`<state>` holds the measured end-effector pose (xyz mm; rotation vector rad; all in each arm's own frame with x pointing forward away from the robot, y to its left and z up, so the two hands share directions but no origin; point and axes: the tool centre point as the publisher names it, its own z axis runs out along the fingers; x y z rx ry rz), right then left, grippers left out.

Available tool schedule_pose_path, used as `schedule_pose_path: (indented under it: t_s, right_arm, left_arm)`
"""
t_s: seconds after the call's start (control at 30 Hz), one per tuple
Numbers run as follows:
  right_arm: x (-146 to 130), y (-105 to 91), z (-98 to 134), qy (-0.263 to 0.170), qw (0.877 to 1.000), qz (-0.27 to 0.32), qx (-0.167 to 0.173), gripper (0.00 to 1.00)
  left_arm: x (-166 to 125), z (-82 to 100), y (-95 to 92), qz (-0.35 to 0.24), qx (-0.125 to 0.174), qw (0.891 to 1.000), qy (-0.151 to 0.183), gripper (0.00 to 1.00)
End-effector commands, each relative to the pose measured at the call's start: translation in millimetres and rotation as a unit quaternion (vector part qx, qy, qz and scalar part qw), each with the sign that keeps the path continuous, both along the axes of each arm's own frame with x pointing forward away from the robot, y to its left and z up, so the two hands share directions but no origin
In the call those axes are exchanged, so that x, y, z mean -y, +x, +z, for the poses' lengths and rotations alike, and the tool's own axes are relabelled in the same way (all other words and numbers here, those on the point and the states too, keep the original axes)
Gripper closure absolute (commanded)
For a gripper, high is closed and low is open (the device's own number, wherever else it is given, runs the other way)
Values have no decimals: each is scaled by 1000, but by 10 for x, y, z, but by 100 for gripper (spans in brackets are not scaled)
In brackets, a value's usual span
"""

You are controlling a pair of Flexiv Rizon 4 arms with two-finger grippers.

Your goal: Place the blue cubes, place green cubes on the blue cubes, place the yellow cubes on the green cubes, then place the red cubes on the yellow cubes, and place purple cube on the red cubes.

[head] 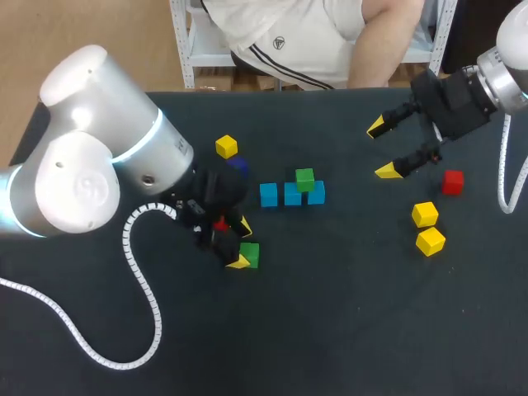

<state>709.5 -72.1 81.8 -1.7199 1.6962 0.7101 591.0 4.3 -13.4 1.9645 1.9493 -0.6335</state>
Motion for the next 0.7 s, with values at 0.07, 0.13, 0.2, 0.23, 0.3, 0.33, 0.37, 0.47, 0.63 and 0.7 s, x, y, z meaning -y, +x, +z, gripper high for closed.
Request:
schedule_pose_path:
  t_s: [0.07,0.13,0.2,0.23,0.3,0.33,0.37,0.47,0.63,0.7]
  right_arm:
    - [2,-10,2,0,1000,-1,1,0]
    - [2,-10,2,0,1000,-1,1,0]
    - [2,-10,2,0,1000,-1,1,0]
    - [2,-10,2,0,1000,-1,1,0]
    - [2,-10,2,0,1000,-1,1,0]
    - [2,-10,2,0,1000,-1,1,0]
    - [2,-10,2,0,1000,-1,1,0]
    - [2,-10,2,0,1000,-1,1,0]
    - [2,-10,2,0,1000,-1,1,0]
    - [2,-10,2,0,1000,-1,1,0]
  left_arm:
    - [8,-13,24,-4,-1,1000,-2,46]
    - [19,2,28,-6,4,1000,-5,65]
    - [31,39,35,-7,12,1000,-8,100]
    - [38,56,43,-8,15,1000,-6,100]
    - [41,96,76,-8,19,1000,5,100]
    - [33,113,94,-4,17,1000,13,100]
    - [18,126,116,1,18,1000,15,100]
    - [-36,170,189,16,25,999,25,100]
    - [-53,299,335,28,45,998,26,100]
    - [-74,335,412,42,51,998,13,100]
